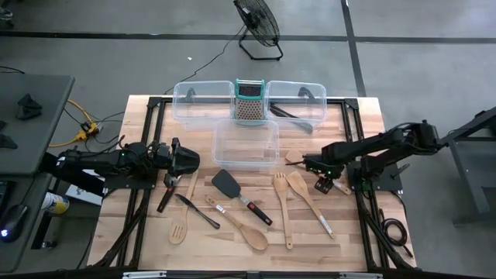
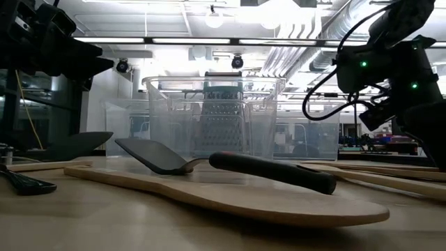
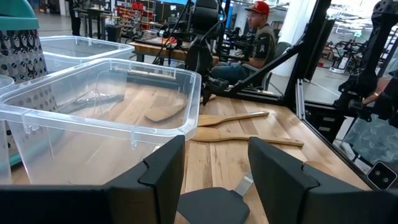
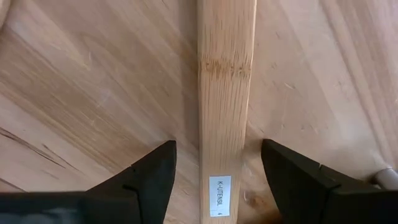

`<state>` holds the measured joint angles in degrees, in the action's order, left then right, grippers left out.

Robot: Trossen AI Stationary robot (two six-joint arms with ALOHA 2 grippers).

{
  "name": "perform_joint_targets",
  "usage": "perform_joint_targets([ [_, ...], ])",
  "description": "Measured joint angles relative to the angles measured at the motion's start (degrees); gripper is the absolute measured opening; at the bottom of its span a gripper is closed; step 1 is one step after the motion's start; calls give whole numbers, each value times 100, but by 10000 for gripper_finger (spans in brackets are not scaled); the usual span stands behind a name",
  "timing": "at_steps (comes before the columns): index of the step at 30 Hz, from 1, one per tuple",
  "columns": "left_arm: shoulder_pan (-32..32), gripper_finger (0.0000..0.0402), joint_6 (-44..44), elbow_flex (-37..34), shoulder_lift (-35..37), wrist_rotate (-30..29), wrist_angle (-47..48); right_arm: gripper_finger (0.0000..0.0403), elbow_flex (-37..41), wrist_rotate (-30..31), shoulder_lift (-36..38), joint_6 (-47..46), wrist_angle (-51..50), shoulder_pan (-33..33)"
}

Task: Pick & Place Kitchen Items
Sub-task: Put the light brown spatula into the middle transparent bin

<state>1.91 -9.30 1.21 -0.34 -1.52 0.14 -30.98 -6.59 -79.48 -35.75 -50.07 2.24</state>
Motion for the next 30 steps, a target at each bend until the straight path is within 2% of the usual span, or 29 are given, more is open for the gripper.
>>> perform_joint_targets([
  [11, -2, 175, 2, 0, 0, 0, 0, 141, 2, 7, -29, -62, 40, 0],
  [20, 0, 175, 2, 1, 0, -1, 0, 89, 4, 22, -31, -70, 45, 0],
  [30, -1, 175, 1, 1, 0, 0, 0, 81, 39, -14, 293, -342, 17, 0],
])
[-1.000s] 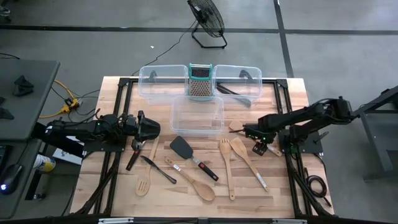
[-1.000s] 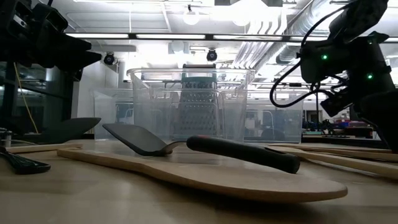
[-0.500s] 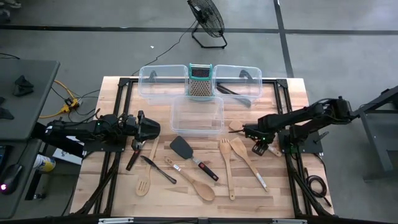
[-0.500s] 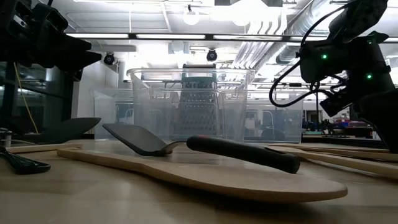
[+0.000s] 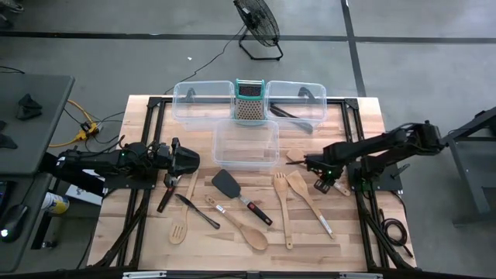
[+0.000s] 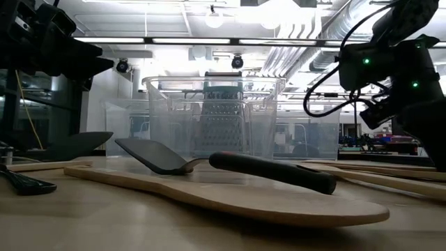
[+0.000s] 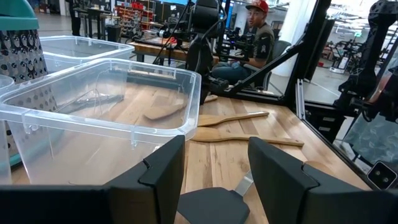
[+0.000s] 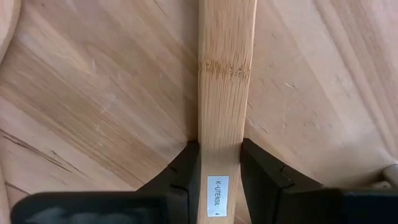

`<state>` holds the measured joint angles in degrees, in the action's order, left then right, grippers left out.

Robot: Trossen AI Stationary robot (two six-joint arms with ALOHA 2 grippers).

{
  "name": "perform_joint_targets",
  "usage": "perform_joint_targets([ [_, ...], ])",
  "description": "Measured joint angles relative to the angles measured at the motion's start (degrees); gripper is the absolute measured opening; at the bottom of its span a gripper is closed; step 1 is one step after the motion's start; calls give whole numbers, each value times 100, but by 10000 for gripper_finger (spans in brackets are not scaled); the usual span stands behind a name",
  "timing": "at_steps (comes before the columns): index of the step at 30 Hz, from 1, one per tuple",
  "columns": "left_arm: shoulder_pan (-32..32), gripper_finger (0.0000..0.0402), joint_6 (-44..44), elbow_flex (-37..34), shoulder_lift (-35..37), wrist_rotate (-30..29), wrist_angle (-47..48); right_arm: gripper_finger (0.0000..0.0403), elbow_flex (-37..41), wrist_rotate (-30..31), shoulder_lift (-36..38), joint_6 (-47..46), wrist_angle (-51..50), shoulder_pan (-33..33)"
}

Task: Pick & Place Kitchen Items
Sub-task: Put the light brown spatula into the middle transparent bin

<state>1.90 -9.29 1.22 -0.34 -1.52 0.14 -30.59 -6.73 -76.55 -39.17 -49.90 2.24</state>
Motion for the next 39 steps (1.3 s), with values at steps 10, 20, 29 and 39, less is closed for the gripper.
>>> perform_joint_targets([
  [10, -1, 175, 0, 0, -1, -2, 0, 79, 11, -372, 629, -198, -127, 2],
  [20, -1, 175, 1, 1, 0, 0, 0, 79, 0, -690, 1461, -476, -172, 2],
  [29, 0, 175, 0, 0, -1, 0, 0, 79, -141, -881, 2407, -599, -181, 0],
  [39, 0, 175, 0, 1, -1, -2, 0, 79, -897, -773, 2703, -528, -177, 0],
])
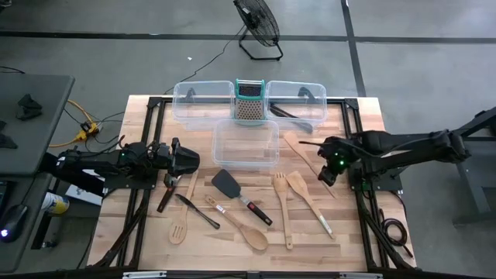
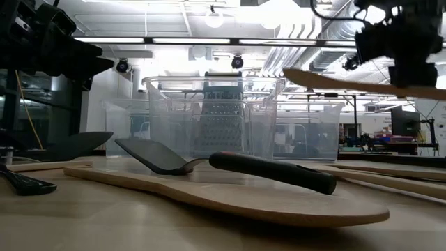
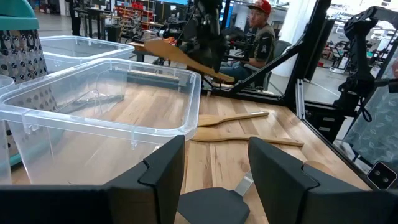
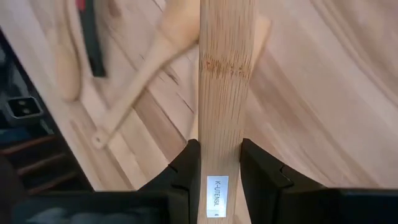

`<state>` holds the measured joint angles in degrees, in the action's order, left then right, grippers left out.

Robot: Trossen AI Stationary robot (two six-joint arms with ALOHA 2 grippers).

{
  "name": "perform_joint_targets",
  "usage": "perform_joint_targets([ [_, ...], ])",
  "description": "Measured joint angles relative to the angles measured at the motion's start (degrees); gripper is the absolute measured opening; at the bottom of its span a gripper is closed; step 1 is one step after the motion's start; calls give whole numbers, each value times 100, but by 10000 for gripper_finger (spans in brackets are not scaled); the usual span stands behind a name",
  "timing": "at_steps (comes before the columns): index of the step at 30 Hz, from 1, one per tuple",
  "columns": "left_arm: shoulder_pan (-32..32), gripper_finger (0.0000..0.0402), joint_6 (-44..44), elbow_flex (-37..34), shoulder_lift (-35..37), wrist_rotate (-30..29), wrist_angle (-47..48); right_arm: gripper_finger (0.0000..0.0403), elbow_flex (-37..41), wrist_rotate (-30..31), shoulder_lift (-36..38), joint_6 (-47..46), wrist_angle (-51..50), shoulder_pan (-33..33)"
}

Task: Pick & Place Kitchen Items
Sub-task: Put the light brown spatula into the middle transparent bin

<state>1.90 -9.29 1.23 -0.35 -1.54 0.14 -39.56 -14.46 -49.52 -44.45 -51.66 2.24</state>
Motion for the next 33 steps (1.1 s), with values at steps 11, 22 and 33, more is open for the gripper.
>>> perform_joint_targets([
  [11, -1, 175, -1, -2, -1, 2, 0, 84, -1046, 537, -502, 620, 306, 286],
  [22, 1, 175, 1, 0, 1, 2, 0, 81, -2476, 687, -1934, 1775, 1213, 816],
  [33, -1, 175, -1, -1, 0, 1, 0, 81, -3603, 1242, -3388, 2350, 2369, 1055],
])
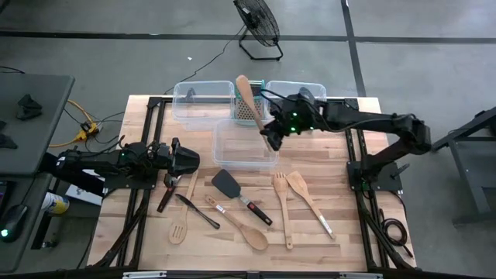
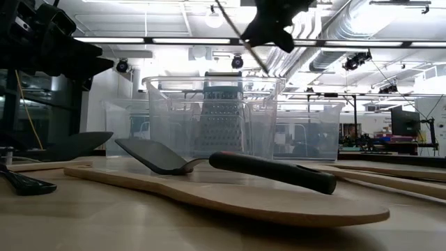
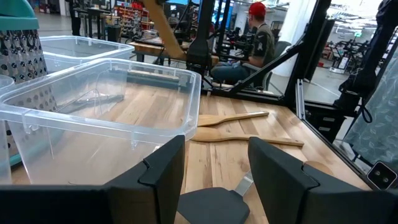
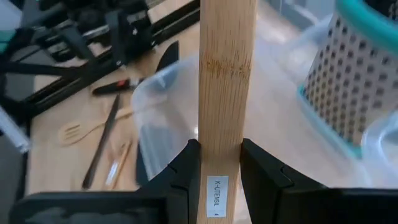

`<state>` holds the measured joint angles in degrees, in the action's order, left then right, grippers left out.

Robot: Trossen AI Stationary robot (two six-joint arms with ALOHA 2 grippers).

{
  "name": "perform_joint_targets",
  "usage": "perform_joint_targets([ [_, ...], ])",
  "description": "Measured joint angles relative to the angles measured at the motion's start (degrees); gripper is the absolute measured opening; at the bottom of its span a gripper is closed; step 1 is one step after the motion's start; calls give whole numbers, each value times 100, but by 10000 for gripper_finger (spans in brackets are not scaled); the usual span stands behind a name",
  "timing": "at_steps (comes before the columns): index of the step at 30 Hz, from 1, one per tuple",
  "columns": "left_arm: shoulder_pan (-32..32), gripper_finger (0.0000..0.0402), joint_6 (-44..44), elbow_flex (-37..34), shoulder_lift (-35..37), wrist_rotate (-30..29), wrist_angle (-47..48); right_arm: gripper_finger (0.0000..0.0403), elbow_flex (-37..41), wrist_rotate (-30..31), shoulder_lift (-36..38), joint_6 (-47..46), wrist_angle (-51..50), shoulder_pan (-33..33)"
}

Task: Pick & Place Kitchen Items
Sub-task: Put the light brown spatula into the middle transparent bin

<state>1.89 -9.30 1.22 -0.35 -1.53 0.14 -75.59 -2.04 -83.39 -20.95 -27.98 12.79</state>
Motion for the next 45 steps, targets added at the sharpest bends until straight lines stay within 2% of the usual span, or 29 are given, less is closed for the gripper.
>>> perform_joint_targets([
  [11, 0, 175, 1, 0, 0, 1, 0, 85, -298, 1071, -816, 53, 49, -71],
  [14, 2, 175, 1, 1, 0, -1, 0, 87, -302, 1173, -936, 53, 73, -144],
  [18, 2, 175, 0, -1, -1, 1, 0, 88, -301, 1242, -1128, 540, -7, -272],
  [27, 1, 175, 1, 1, -1, 1, 0, 88, -302, 1207, -1393, 1161, -318, -305],
  [45, 0, 175, 2, 1, 1, 1, 0, 89, -302, 538, -1905, 564, -380, -329],
])
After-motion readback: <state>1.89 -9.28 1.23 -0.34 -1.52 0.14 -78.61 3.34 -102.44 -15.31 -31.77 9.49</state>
